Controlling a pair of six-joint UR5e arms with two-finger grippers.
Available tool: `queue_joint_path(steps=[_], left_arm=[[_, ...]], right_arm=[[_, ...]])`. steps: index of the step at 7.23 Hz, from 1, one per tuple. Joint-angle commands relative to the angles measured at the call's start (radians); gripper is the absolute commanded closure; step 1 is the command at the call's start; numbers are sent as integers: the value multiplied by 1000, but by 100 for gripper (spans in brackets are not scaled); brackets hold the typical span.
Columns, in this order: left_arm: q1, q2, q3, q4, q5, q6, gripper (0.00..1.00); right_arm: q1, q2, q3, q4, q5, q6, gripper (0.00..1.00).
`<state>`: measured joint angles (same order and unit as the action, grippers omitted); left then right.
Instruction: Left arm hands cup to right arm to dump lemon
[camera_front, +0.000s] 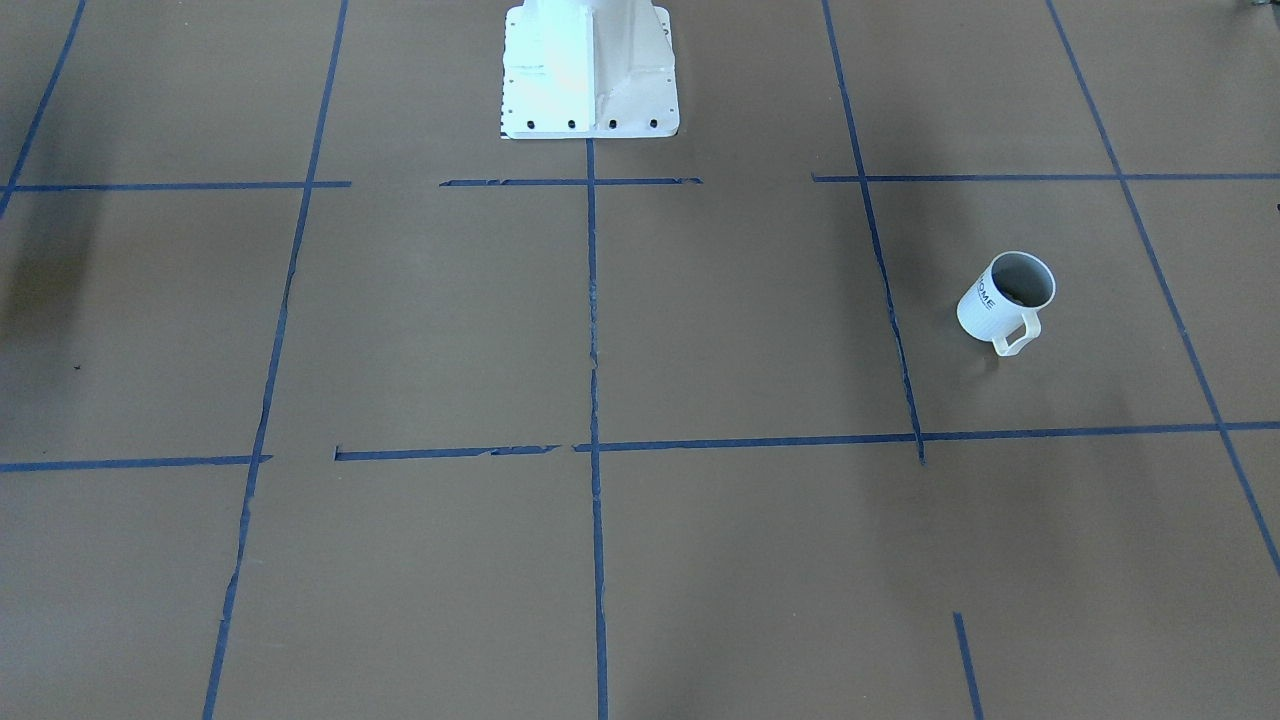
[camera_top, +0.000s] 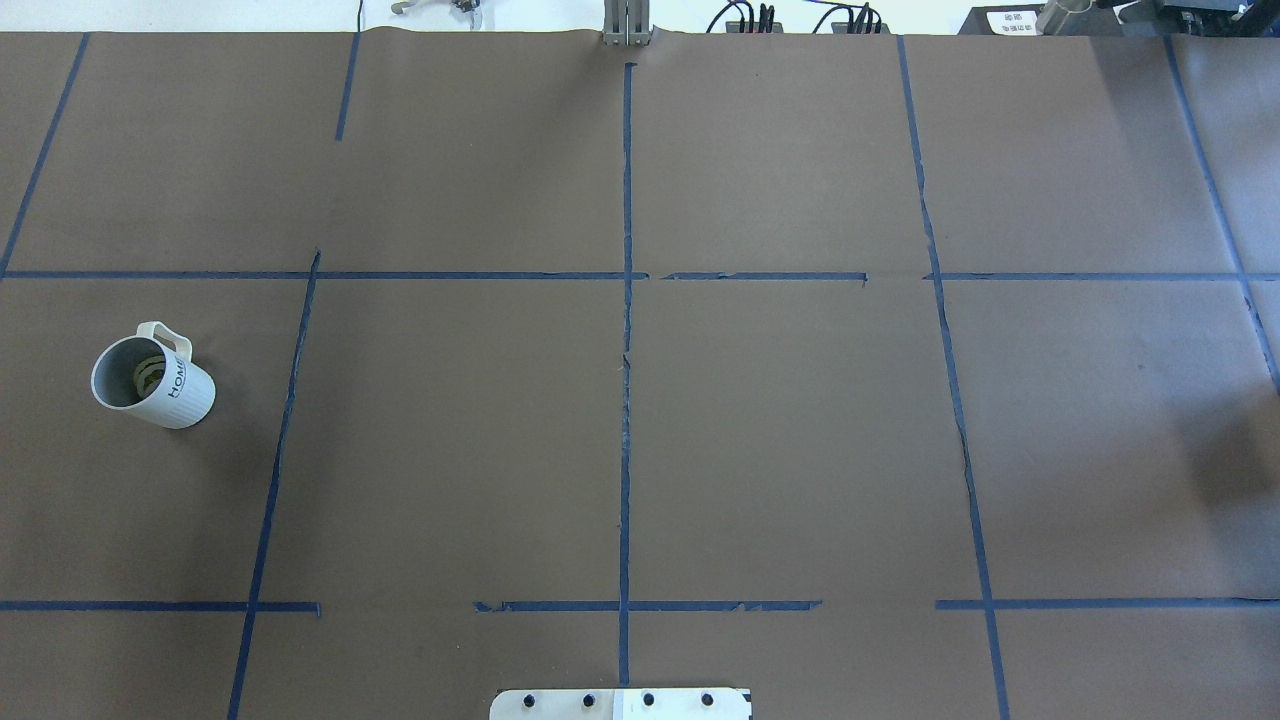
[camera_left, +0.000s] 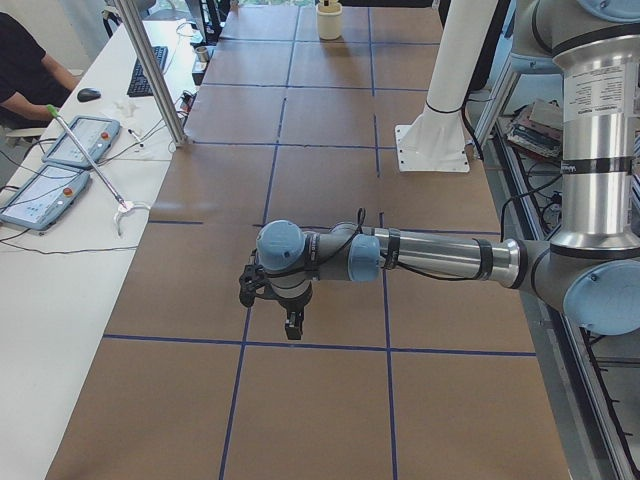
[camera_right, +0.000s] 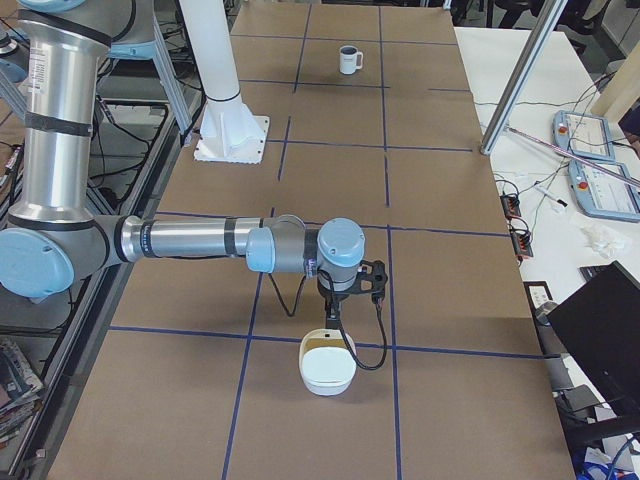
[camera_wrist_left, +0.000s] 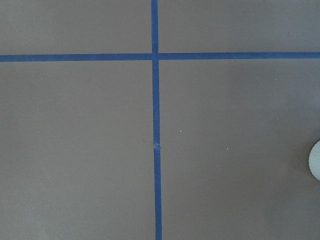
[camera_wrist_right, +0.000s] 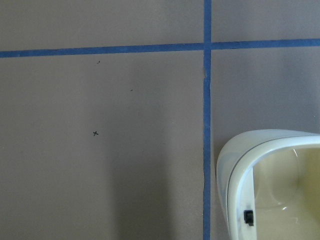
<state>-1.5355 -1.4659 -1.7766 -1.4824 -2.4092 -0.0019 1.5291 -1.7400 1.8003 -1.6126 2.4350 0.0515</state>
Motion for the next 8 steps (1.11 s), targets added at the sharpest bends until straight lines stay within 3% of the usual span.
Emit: queue_joint_path(steps=[1,8], left_arm=[[-9,31,-44,-33,2,9,0],[-8,38,-21,-45,-8,5,0]], right_arm=[[0,-1,5,3,4,1,0],[-4,5,5,5,3,10,0]])
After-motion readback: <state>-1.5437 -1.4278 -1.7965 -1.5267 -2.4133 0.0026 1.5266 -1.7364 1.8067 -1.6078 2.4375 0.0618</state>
